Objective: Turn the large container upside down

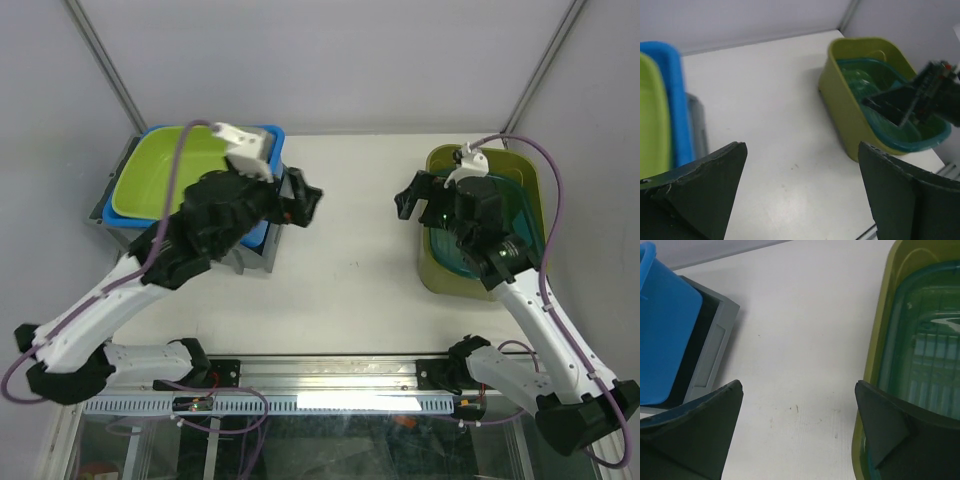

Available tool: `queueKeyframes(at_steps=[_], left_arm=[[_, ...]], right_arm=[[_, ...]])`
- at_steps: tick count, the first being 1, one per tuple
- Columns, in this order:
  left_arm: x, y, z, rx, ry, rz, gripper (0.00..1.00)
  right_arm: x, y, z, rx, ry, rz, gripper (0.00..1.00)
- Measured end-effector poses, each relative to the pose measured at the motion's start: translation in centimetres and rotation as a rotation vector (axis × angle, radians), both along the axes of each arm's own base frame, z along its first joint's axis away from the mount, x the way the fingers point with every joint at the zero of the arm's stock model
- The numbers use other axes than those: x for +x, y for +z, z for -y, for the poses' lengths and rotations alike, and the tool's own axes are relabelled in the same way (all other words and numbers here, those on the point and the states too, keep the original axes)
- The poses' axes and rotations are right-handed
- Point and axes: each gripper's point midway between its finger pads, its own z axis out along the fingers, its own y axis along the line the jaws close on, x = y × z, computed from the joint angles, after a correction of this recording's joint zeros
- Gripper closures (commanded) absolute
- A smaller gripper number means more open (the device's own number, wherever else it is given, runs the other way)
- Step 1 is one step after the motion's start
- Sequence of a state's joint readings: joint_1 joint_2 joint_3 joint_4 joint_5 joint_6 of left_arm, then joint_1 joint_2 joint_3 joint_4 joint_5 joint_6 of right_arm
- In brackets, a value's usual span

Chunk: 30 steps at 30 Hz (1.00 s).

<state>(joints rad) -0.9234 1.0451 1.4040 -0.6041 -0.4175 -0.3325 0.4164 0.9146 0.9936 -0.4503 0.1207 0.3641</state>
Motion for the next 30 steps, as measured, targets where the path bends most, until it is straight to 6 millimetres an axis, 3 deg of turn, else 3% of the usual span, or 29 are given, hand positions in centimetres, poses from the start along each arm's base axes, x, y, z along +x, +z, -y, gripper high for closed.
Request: queueKeyframes(at_steps=[2, 4, 6, 8, 13, 15, 19, 23, 26, 30], left_arm=[[-0.1, 0.2, 4.4, 0.045, -0.081, 0.009, 0.01], [-0.7, -1.0, 8.4, 0.103, -0.156, 0.001, 0.01], [-1.6, -3.1, 11.6, 0.161, -0.229, -0.023, 0.01], [-2.3, -4.7, 13.1, 0.199, -0.279, -0.047, 0.01], [-3.2, -6.7, 13.0, 0.198, -0.318, -0.079, 0.01], [-4.0, -8.4, 12.6, 0.188, -0.338, -0.111, 0.01], [-6.2, -13.0, 12.2, 0.195, -0.382, -0.203, 0.01], [-8.9, -17.2, 12.7, 0.226, -0.426, -0.293, 0.01], [-10.5, -18.4, 13.6, 0.226, -0.460, -0.326, 0.01], [-11.5, -19.0, 15.0, 0.202, -0.491, -0.341, 0.01]], right_arm=[[0.3, 1.0, 0.5, -0.012, -0.034, -0.010, 0.01], [0.2, 2.3, 1.3, -0.024, -0.072, 0.001, 0.01], [-0.4, 3.3, 2.4, -0.035, -0.111, 0.019, 0.02], [-1.4, 3.8, 3.7, -0.050, -0.148, 0.033, 0.04], [-3.3, 3.7, 6.0, -0.098, -0.217, 0.025, 0.08], [-3.4, 3.1, 6.4, -0.119, -0.230, 0.004, 0.16], [-2.6, 0.0, 6.6, -0.208, -0.248, -0.121, 0.32], [-1.8, -3.6, 6.5, -0.297, -0.233, -0.261, 0.35], [-2.0, -5.2, 6.8, -0.327, -0.210, -0.336, 0.36], [-2.9, -5.6, 6.7, -0.338, -0.167, -0.376, 0.40]])
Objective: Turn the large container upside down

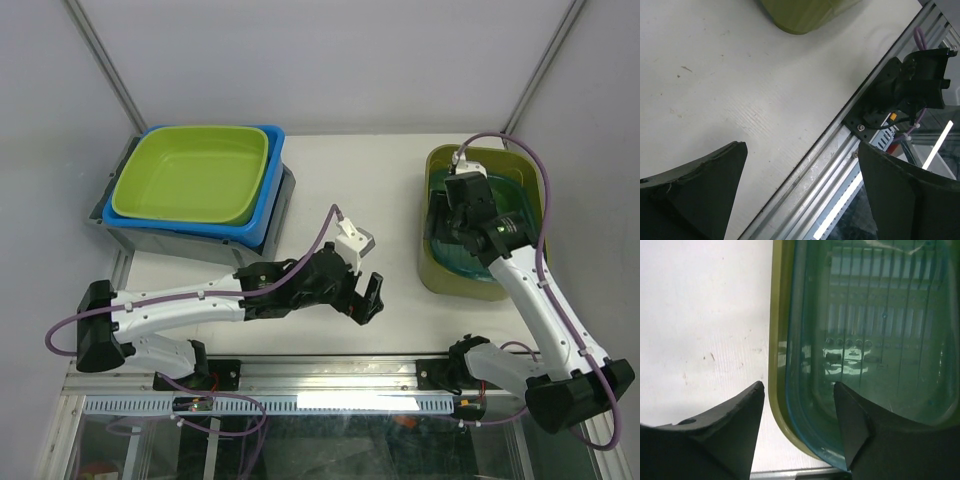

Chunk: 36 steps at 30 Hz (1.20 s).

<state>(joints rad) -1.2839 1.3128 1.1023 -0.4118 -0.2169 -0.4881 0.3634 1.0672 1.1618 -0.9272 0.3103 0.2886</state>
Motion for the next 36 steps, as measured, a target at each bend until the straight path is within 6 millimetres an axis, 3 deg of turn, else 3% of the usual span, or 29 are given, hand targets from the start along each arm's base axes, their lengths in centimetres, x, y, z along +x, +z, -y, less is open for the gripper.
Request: queueKeyframes(at_steps=[11, 18, 24, 26, 31, 36], left_arm=[[0.1, -1.5, 1.2, 0.017, -0.011, -0.016, 0.01], [0.1, -1.6, 1.4, 0.014, -0.014, -0.017, 0.01], [0.0, -2.1, 1.2, 0.024, -0.013, -0.020, 0.01], [0.0, -2.4, 1.1, 0.031, -0.013, -0.022, 0.01], [0.0, -2.7, 1.0, 0.033, -0.009, -0.029, 0.01], [-0.1, -2.8, 1.1, 0.028, 0.000, -0.042, 0.01]], right_arm=[[-2.9, -0.8, -0.2, -0.025, 0.105, -0.133, 0.42], [-2.9, -2.2, -0.4, -0.041, 0.128, -0.193, 0.56], [-2.4, -2.9, -0.5, -0.049, 0.128, -0.206, 0.53], [-2.2, -3.0, -0.7, -0.046, 0.129, -0.201, 0.56], [-1.4, -3.0, -1.3, -0.026, 0.139, -0.183, 0.75], [-1.5, -3.4, -1.2, -0.031, 0.139, -0.193, 0.80]])
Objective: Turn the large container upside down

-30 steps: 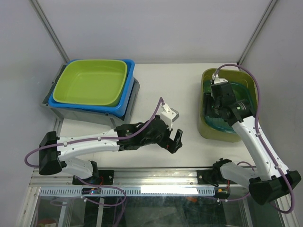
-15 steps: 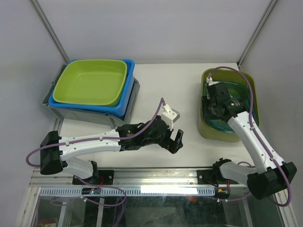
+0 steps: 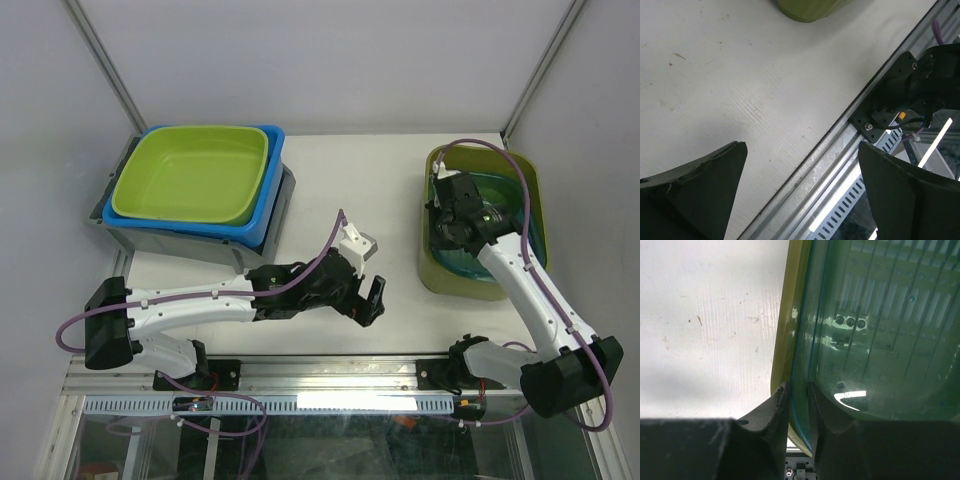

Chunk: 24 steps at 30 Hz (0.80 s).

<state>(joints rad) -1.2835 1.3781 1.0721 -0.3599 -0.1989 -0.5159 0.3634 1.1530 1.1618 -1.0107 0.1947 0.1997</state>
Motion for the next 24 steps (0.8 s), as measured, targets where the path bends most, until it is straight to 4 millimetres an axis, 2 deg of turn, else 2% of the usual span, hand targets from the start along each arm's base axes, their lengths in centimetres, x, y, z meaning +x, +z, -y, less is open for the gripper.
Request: queueKeyframes(at_steps=[4, 6, 13, 14, 20, 21, 24], left_arm=[[-0.1, -0.5, -0.2, 0.006, 0.007, -0.013, 0.01], [-0.1, -0.6, -0.2, 0.005, 0.010, -0.015, 0.01], [-0.1, -0.6, -0.2, 0.005, 0.010, -0.015, 0.01], [-0.1, -0.6, -0.2, 0.005, 0.010, -0.015, 0.01], [-0.1, -0.6, -0.2, 0.005, 0.010, -0.015, 0.01], [-0.1, -0.6, -0.2, 0.005, 0.010, -0.015, 0.01], [-0.1, -0.6, -0.2, 0.005, 0.010, -0.015, 0.01]], right_arm=[[-0.1, 0.2, 0.1, -0.003, -0.001, -0.001, 0.88], [-0.1, 0.7, 0.1, -0.001, -0.002, 0.006, 1.00], [1.1, 5.0, -0.2, 0.032, 0.000, 0.111, 1.00], [1.1, 5.3, -0.2, 0.035, 0.000, 0.122, 0.96], [0.6, 5.3, 0.3, 0.017, -0.009, 0.113, 0.41], [0.5, 5.2, 0.4, 0.011, -0.014, 0.103, 0.36], [0.2, 4.9, 1.0, -0.007, -0.048, 0.086, 0.34]])
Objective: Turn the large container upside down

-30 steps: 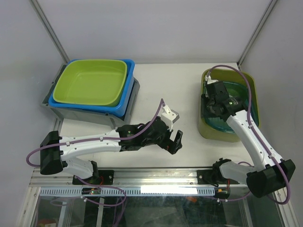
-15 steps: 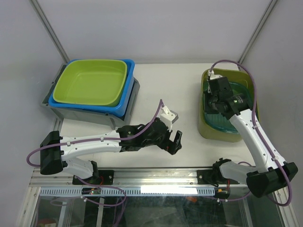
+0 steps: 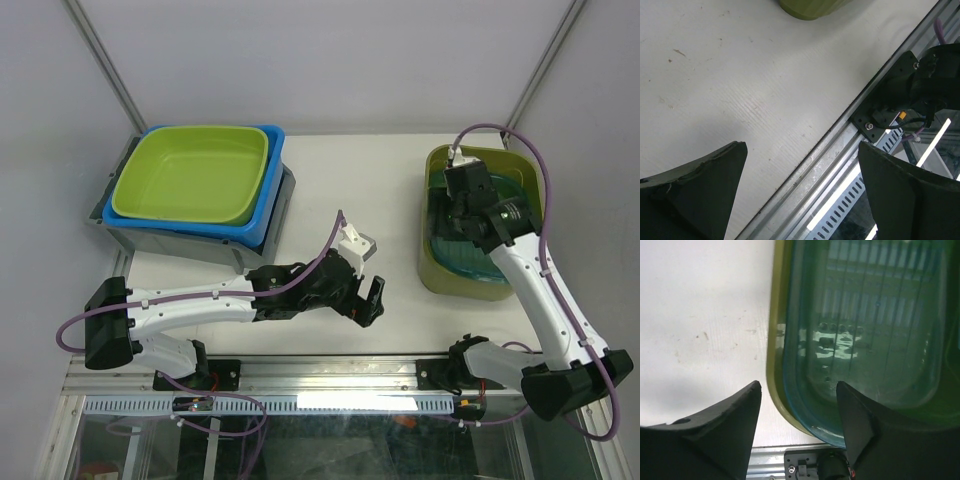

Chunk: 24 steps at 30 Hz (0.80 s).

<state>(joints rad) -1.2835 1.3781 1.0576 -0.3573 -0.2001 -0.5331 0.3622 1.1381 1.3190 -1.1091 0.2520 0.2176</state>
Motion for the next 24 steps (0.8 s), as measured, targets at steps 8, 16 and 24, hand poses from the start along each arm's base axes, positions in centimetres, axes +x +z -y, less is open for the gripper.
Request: queueKeyframes(at_steps=[8, 16, 24], left_arm=[[0.0, 0.0, 0.0, 0.000, 0.000, 0.001, 0.01], [0.0, 0.0, 0.0, 0.001, -0.001, 0.000, 0.01], [0.0, -0.2, 0.0, 0.006, -0.001, -0.001, 0.01]], right_arm=[[-1.5, 0.9, 4.3, -0.026, -0.378, 0.066, 0.25], [-5.7, 3.4, 9.7, 0.014, -0.763, 0.149, 0.21], [-7.4, 2.7, 11.6, 0.054, -0.974, 0.119, 0.06]])
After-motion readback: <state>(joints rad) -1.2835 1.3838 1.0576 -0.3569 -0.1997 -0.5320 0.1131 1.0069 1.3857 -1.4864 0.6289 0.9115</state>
